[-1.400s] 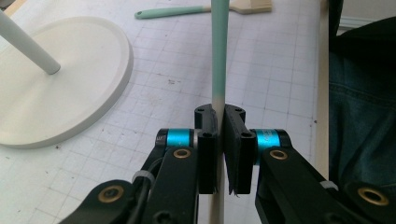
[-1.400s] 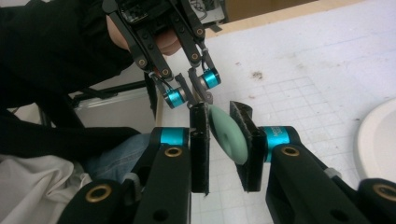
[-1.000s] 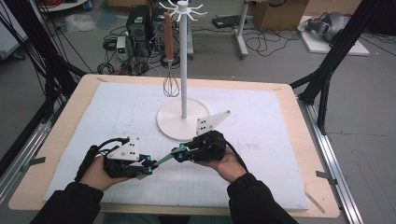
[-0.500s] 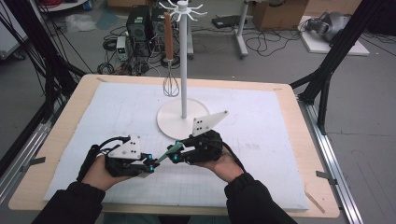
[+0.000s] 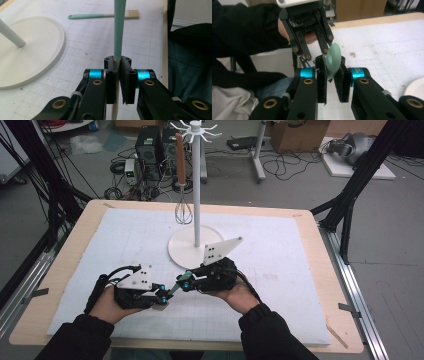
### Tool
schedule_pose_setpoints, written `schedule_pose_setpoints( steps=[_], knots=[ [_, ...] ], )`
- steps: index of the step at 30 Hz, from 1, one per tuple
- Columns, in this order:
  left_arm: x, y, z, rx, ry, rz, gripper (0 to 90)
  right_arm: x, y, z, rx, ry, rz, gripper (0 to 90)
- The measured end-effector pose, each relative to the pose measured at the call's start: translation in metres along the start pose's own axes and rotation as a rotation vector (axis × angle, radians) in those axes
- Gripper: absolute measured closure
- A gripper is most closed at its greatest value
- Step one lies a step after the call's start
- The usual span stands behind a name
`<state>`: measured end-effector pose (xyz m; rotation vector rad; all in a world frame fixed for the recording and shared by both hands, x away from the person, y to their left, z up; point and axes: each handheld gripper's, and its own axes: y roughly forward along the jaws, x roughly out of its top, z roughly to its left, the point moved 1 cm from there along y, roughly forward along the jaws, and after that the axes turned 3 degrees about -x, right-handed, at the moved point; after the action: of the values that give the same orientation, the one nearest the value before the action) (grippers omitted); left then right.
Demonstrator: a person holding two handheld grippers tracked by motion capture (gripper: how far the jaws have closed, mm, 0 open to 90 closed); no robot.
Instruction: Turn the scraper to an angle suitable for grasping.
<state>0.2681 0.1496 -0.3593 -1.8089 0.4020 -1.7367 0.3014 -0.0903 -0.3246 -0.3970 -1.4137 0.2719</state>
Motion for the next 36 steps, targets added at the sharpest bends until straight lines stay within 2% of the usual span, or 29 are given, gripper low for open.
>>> schedule_pose_setpoints(
  steps=[3,6,11,15,19,22,26,31,33,36],
  knots=[
    [0.0,-0.001,0.0,0.006,-0.011,-0.021,84.2,-0.002,0.002,0.0,0.013,0.013,-0.021,69.9],
    [0.001,-0.003,0.001,0.005,-0.019,-0.039,84.3,-0.002,0.005,0.001,0.015,0.012,-0.013,71.2],
    [0.002,-0.003,0.001,-0.007,-0.018,-0.048,84.2,-0.002,0.006,-0.001,0.009,0.011,-0.032,80.4],
    [0.002,-0.002,0.001,-0.019,-0.023,-0.052,83.6,0.0,0.006,-0.001,0.016,0.013,-0.021,82.0],
    [0.003,0.002,0.0,-0.027,-0.018,-0.031,80.3,0.003,0.006,-0.001,0.015,0.003,0.01,82.2],
    [0.004,0.003,0.0,-0.023,-0.013,-0.037,82.8,0.007,0.007,0.001,0.015,-0.011,0.021,82.1],
    [0.004,0.002,0.001,-0.014,-0.026,-0.056,84.0,0.008,0.007,0.003,0.0,-0.024,0.003,81.6],
    [0.005,0.001,0.001,-0.014,-0.026,-0.076,84.3,0.007,0.009,0.004,-0.009,-0.015,-0.025,77.3],
    [0.007,0.001,0.001,-0.011,-0.029,-0.089,84.4,0.006,0.012,0.004,-0.007,-0.018,-0.024,78.2],
    [0.008,-0.001,0.002,-0.008,-0.039,-0.116,84.4,0.005,0.014,0.003,-0.003,-0.005,-0.052,78.3]
  ],
)
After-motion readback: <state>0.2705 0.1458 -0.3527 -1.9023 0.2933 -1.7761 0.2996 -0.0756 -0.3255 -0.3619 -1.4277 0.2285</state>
